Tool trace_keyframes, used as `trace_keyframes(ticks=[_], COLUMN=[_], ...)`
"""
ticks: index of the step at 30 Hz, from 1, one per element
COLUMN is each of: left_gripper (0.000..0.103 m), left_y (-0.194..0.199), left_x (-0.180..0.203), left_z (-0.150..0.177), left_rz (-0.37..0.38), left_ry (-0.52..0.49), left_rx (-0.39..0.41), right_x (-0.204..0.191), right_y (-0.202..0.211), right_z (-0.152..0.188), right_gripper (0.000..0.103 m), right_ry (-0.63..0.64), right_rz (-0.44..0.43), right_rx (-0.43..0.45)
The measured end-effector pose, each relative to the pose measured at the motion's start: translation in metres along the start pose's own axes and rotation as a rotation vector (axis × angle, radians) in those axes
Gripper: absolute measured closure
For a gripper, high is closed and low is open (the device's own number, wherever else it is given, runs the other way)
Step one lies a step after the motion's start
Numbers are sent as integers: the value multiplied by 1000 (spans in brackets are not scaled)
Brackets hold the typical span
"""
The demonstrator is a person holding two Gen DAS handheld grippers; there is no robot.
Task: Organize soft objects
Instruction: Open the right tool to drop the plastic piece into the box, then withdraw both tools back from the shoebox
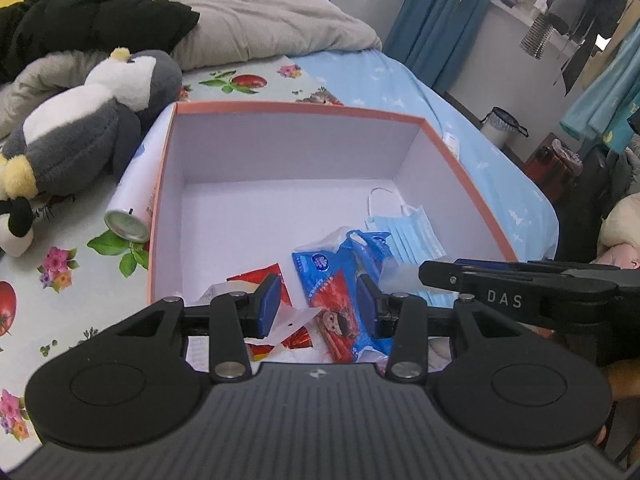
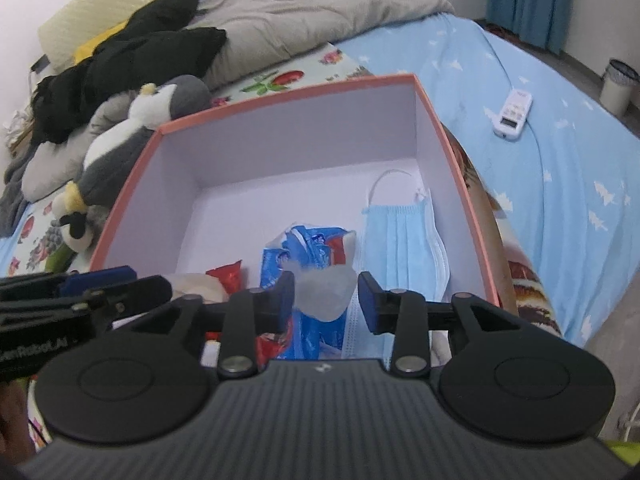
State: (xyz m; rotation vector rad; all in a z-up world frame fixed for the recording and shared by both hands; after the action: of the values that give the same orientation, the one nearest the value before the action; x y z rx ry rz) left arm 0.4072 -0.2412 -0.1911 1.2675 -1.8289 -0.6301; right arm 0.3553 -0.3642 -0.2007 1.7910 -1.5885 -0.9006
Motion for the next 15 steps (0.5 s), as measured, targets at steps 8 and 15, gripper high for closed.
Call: trace_keyframes(ticks=[8,15], left_gripper=[55,55], left_y=[4,44], left_x=[0,11], left_z=[3,2], left_rz=[-3,17], left_ry=[-2,-16], left_rx=[-3,52], right_x=[-2,-9], right_y=[15,62], right_z=[-4,-11], right_gripper=[61,61], right_ry=[-17,-11], right_rz=[-11,-13], right_rx=[27,122])
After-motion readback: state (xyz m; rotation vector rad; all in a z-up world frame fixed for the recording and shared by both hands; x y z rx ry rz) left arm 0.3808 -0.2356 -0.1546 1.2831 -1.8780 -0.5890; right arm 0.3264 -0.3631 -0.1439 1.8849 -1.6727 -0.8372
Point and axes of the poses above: each gripper's, at about its wrist camera, not at the fingertips, and y roughly against the way its jaws point, x to its right, z to its underside, the point moved 8 cm from there along -y, roughly the way its jaws point, and after that the axes turned 10 degrees about y, right-handed, at the moved point
